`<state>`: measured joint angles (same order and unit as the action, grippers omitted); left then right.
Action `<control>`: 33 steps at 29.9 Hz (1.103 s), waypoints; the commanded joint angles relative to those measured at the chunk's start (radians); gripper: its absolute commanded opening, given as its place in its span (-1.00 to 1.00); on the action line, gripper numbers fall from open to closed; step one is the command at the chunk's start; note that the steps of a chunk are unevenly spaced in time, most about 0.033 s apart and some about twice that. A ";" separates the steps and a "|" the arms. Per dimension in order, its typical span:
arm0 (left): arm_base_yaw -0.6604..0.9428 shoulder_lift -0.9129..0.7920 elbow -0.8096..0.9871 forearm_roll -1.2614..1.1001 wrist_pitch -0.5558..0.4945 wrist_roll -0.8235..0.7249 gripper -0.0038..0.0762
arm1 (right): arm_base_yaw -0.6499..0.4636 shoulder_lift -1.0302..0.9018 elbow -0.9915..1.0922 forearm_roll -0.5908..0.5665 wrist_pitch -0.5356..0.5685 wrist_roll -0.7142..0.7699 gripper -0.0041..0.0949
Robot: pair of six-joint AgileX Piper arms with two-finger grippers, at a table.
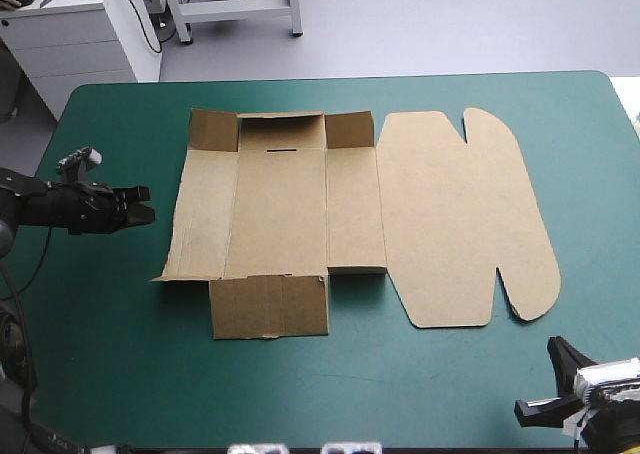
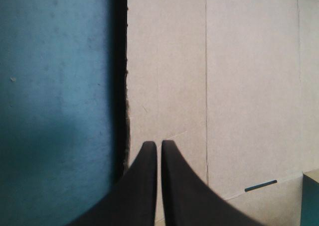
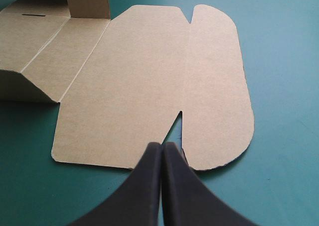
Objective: Fold the box
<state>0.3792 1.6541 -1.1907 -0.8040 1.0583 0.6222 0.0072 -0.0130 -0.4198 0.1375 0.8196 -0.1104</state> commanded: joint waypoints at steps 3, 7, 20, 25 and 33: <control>0.002 0.083 -0.041 -0.082 0.044 0.007 -0.86 | -0.005 -0.023 -0.022 0.005 -0.077 -0.004 -0.96; 0.002 0.117 -0.041 -0.078 0.043 0.008 -0.63 | -0.005 -0.023 -0.022 0.005 -0.077 -0.004 -0.96; -0.037 0.164 -0.041 -0.080 0.023 -0.026 0.41 | -0.005 -0.023 -0.020 0.005 -0.084 -0.004 -0.96; -0.117 0.218 -0.041 -0.078 0.037 -0.026 0.41 | -0.005 -0.023 -0.020 0.005 -0.084 -0.004 -0.96; -0.206 0.265 -0.041 -0.076 0.089 -0.024 0.29 | -0.005 -0.023 -0.020 0.005 -0.084 -0.004 -0.96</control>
<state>0.2036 1.9197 -1.2345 -0.9200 1.1211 0.6021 0.0072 -0.0130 -0.4169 0.1375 0.8159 -0.1104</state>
